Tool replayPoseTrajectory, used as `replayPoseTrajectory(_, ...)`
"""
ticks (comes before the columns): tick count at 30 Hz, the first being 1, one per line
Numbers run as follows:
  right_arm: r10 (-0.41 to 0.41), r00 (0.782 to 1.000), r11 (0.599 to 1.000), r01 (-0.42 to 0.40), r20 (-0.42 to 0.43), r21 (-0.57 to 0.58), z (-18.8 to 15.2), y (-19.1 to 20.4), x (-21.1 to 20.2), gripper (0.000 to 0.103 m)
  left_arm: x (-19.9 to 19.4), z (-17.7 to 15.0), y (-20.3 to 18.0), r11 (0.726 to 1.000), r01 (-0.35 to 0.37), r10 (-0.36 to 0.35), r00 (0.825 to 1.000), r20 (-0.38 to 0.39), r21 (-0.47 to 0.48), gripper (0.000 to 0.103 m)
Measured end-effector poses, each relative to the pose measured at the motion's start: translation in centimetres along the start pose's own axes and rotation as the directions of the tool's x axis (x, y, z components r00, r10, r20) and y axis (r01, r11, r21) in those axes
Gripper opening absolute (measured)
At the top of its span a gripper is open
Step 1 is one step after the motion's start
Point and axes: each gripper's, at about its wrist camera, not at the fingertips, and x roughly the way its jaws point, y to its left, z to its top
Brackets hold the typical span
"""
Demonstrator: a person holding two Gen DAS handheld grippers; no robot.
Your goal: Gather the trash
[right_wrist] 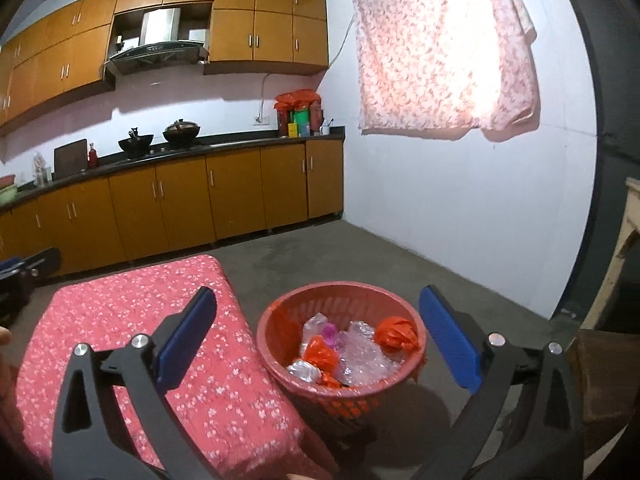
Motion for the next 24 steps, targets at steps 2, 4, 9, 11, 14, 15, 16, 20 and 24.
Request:
replayPoseTrajectory(2,0.013,1.0,1.0,-0.013,0.002,-0.014,-0.6,0.7,-0.8,0.099,-1.0,-0.8,0.4,1.0,-0.019,0.019,1.0,0.009,0.001,0.101)
replayPoseTrajectory(4,0.03,1.0,0.999,-0.03,-0.001,-0.023,-1.0,1.1,-1.3,0.099,-2.1,-1.6,0.7,0.998,-0.054,0.054,0.998,0.026,0.011,0.101)
replayPoseTrajectory(9,0.05,0.999,0.997,-0.049,0.013,-0.052,-2.0,2.2,-2.9,0.099,-3.8,-3.1,0.9,0.995,-0.098,0.097,0.994,0.044,0.017,0.101)
replayPoseTrajectory(11,0.055,0.998,0.997,-0.055,0.012,-0.054,-2.3,2.4,-3.3,0.099,-4.1,-3.5,1.0,0.995,-0.1,0.099,0.994,0.045,0.015,0.101)
replayPoseTrajectory(14,0.06,0.998,0.997,-0.059,0.008,-0.058,-3.1,2.7,-3.8,0.099,-4.5,-4.2,0.9,0.994,-0.107,0.106,0.993,0.054,0.022,0.101)
replayPoseTrajectory(15,0.06,0.998,0.996,-0.059,0.006,-0.06,-3.4,2.7,-3.9,0.099,-4.6,-4.4,0.7,0.992,-0.12,0.118,0.991,0.058,0.034,0.101)
replayPoseTrajectory(16,0.059,0.998,0.996,-0.059,0.004,-0.06,-3.6,2.7,-4.0,0.099,-4.6,-4.7,0.5,0.99,-0.131,0.128,0.99,0.06,0.046,0.101)
replayPoseTrajectory(20,0.07,0.997,0.996,-0.07,-0.011,-0.052,-4.5,2.6,-4.4,0.099,-5.0,-5.7,0.0,0.987,-0.139,0.135,0.989,0.062,0.075,0.101)
replayPoseTrajectory(24,0.069,0.997,0.997,-0.07,-0.022,-0.044,-5.3,2.2,-4.5,0.099,-5.2,-6.8,0.1,0.989,-0.128,0.125,0.991,0.048,0.075,0.101)
